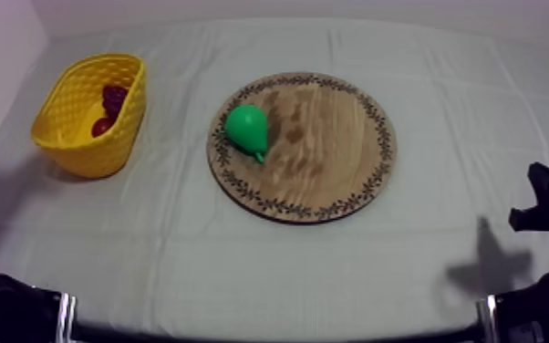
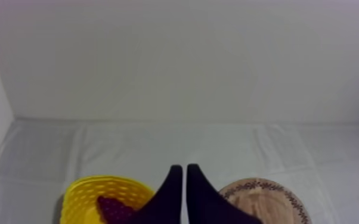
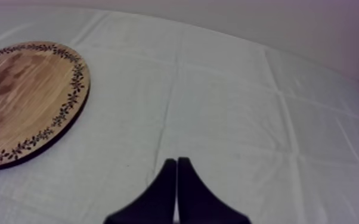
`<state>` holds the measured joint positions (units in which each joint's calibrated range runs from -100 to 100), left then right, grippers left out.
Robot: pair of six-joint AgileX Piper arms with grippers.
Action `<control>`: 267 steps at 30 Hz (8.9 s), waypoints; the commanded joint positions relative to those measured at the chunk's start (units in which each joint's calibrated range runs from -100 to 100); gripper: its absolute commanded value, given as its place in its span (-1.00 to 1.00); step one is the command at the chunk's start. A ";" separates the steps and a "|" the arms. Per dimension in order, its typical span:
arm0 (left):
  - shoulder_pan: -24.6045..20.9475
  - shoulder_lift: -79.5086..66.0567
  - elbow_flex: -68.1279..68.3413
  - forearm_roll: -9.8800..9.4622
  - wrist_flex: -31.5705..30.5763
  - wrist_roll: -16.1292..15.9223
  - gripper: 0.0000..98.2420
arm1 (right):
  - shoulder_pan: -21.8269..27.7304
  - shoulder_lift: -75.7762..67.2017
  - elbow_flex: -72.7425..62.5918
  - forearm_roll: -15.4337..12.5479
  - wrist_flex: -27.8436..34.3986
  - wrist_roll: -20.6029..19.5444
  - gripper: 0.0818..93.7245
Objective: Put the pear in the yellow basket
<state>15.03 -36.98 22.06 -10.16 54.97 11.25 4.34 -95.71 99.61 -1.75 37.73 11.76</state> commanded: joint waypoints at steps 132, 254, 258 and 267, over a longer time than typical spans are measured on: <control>14.42 84.75 -38.58 4.52 26.60 13.84 0.12 | 0.03 -0.05 0.05 0.02 0.01 0.03 -0.99; -12.67 -13.71 28.72 -12.91 -20.38 7.26 -0.97 | -0.01 -0.05 0.05 0.02 0.01 0.00 -0.99; -12.51 -20.96 37.56 -14.50 -22.86 10.19 -0.98 | 0.02 -0.05 0.05 0.02 0.01 0.02 -0.99; -12.44 -39.14 56.21 -15.05 -29.25 10.26 -0.98 | 0.03 -0.05 0.05 0.02 0.01 0.00 -0.99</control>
<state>2.62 -70.15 72.71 -25.19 26.35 21.88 4.33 -95.71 99.61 -1.75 37.69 11.76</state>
